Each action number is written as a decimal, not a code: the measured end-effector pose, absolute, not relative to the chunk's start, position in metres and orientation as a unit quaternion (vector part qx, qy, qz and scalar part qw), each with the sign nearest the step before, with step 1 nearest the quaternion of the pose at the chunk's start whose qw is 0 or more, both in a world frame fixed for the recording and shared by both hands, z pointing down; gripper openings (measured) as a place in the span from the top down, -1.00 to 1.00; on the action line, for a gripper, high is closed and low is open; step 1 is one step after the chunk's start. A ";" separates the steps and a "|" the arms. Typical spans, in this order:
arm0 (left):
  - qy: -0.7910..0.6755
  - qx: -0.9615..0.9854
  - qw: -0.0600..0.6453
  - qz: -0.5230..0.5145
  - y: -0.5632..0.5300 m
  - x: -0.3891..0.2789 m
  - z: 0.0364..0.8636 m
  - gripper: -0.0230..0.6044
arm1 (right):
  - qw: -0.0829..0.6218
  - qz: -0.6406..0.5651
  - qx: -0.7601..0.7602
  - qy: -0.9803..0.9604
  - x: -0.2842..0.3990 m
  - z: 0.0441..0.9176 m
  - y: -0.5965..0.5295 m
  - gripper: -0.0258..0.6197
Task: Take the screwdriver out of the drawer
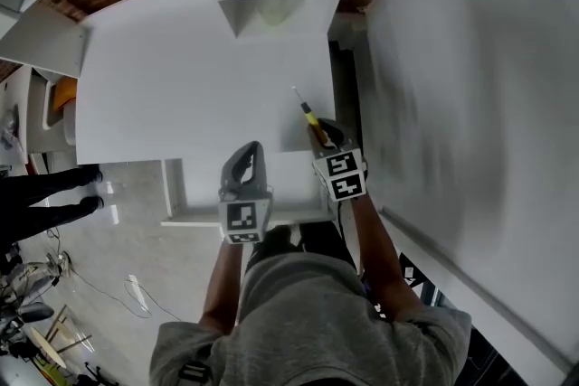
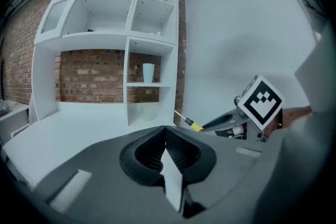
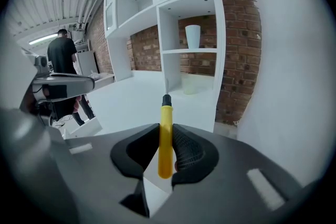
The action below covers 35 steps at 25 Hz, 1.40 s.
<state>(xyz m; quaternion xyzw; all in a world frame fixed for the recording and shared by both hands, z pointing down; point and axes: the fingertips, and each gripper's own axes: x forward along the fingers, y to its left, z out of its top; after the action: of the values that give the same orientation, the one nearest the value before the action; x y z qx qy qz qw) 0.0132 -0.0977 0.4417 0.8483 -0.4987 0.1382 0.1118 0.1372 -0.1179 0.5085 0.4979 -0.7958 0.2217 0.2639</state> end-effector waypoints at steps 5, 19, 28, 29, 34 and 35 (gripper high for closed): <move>-0.505 0.839 0.132 0.153 -0.122 0.022 0.466 0.89 | 0.277 0.236 0.479 -0.799 0.142 0.534 -0.148 0.67; -0.520 0.814 0.183 0.184 -0.162 0.025 0.532 0.89 | 0.320 0.266 0.442 -0.794 0.148 0.616 -0.199 0.67; -0.521 0.805 0.202 0.200 -0.166 0.022 0.559 0.89 | 0.337 0.280 0.432 -0.788 0.145 0.649 -0.210 0.66; -0.521 0.805 0.203 0.200 -0.167 0.021 0.559 0.89 | 0.339 0.280 0.433 -0.787 0.145 0.650 -0.211 0.66; -0.521 0.804 0.204 0.199 -0.168 0.020 0.561 0.89 | 0.339 0.278 0.439 -0.784 0.144 0.652 -0.216 0.66; -0.521 0.804 0.204 0.199 -0.168 0.020 0.560 0.89 | 0.338 0.278 0.440 -0.784 0.144 0.652 -0.216 0.66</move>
<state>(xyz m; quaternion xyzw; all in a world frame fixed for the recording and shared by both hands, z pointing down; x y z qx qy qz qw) 0.0200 -0.1679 0.5602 0.8044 -0.5212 0.1990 0.2043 0.1437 -0.2163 0.6524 0.4400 -0.7838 0.2784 0.3384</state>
